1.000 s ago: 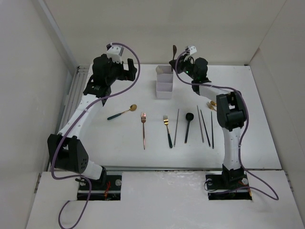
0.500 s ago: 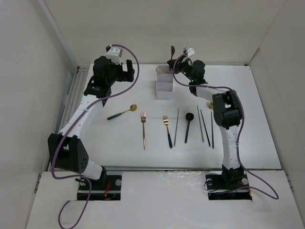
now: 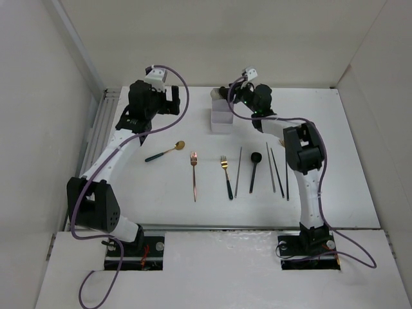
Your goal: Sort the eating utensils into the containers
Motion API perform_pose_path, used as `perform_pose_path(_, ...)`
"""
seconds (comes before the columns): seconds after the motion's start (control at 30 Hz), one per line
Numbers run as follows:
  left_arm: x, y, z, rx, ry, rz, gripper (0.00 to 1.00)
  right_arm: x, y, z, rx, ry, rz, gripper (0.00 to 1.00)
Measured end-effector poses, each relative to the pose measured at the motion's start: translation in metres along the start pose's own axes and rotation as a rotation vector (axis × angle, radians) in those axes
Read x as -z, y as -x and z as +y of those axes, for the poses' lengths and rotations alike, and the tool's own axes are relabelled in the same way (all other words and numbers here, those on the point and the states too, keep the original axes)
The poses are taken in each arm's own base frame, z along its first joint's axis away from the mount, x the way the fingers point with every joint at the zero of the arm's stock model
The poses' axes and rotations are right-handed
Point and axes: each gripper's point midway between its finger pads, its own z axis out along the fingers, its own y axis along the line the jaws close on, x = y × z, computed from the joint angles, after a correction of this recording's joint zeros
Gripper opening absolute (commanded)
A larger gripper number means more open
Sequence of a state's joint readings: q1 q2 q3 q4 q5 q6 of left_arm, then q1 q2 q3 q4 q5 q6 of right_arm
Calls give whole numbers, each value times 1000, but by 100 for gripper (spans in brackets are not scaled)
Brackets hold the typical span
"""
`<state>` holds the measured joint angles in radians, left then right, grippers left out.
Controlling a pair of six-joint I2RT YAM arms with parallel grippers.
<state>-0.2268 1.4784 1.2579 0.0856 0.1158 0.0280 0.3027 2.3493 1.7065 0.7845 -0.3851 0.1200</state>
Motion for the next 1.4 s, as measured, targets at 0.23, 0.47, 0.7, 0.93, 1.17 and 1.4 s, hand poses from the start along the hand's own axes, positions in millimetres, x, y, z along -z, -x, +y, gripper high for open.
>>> perform_pose_path(0.23, 2, -65, 14, -176, -36, 135, 82, 32, -16, 14, 3, -3, 72, 63)
perform_pose_path(0.47, 3, -169, 32, -455, -295, 495, 76, 49, 87, 41, 67, 28, -50, 66)
perform_pose_path(0.7, 28, -257, 38, -591, -547, 806, 78, 74, 184, 87, 182, 130, -195, 67)
perform_pose_path(0.93, 37, -265, 44, -672, -564, 866, 68, 85, 155, 96, 176, 166, -118, 67)
perform_pose_path(1.17, 29, -269, 48, -628, -551, 910, 49, 87, 144, 99, 187, 193, -84, 67)
perform_pose_path(1.4, 18, -266, 48, -607, -538, 905, 0, 87, 144, 99, 208, 199, -86, 67)
